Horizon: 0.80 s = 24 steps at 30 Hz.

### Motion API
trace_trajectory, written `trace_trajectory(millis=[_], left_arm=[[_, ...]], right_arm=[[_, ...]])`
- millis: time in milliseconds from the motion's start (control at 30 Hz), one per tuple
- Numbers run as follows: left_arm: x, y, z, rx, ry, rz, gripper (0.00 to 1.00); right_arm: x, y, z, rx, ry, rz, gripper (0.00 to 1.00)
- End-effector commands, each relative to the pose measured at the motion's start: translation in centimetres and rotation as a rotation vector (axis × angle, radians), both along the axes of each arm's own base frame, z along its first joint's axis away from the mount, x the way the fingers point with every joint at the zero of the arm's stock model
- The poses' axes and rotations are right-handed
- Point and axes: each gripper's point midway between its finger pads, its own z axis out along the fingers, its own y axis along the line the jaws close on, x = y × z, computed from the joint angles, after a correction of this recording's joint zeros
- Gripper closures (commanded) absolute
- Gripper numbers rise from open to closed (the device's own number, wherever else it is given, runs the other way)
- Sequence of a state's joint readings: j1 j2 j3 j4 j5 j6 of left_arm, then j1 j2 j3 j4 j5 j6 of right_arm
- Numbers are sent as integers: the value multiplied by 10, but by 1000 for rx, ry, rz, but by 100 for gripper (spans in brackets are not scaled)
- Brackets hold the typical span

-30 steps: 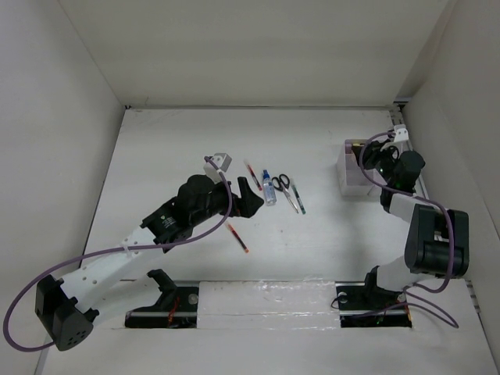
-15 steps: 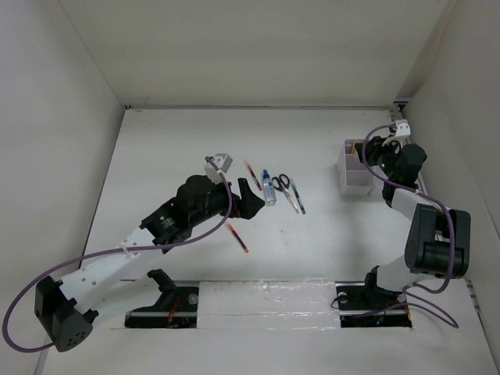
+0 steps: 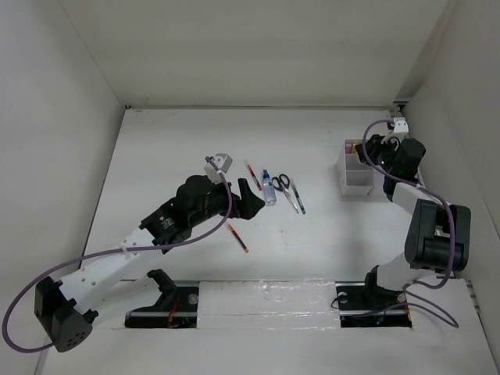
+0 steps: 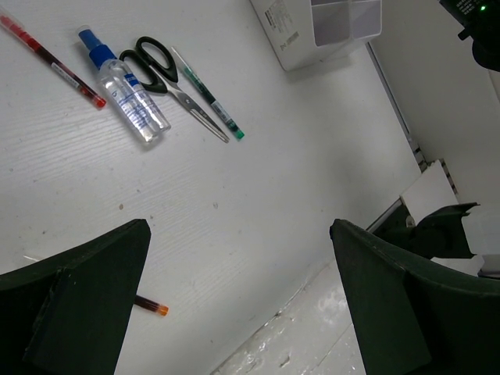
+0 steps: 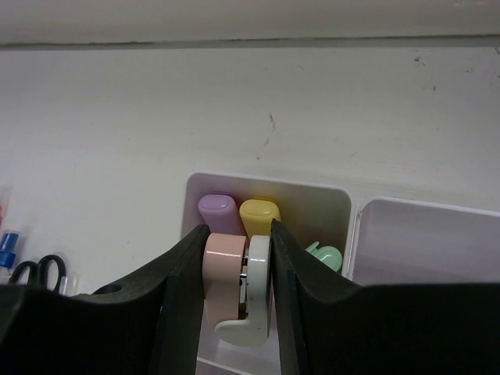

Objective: Sort the stationery into containers
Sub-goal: Place the stationery in the storage box.

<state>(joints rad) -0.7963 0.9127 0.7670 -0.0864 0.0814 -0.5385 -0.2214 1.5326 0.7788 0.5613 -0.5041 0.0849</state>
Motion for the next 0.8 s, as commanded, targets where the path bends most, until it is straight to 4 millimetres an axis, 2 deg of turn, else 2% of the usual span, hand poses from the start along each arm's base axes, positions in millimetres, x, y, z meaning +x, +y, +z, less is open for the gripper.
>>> trace_trajectory(millis=[0, 233, 333, 367, 533, 633, 767], left_arm=[[-1, -4, 23, -51, -62, -27, 0], [0, -7, 22, -52, -59, -36, 0], [0, -7, 22, -52, -59, -36, 0], [0, -7, 22, -52, -59, -36, 0], [0, -7, 22, -46, -65, -39, 0], [0, -7, 22, -46, -65, -39, 0], [-1, -8, 24, -55, -70, -47, 0]], right_arm=[[10, -4, 25, -30, -65, 2, 94], [10, -2, 25, -28, -66, 11, 82], [11, -3, 21, -35, -60, 12, 77], [9, -3, 13, -31, -42, 13, 76], [7, -2, 8, -31, -40, 13, 71], [6, -3, 17, -39, -69, 3, 69], [-2, -1, 15, -46, -80, -16, 64]])
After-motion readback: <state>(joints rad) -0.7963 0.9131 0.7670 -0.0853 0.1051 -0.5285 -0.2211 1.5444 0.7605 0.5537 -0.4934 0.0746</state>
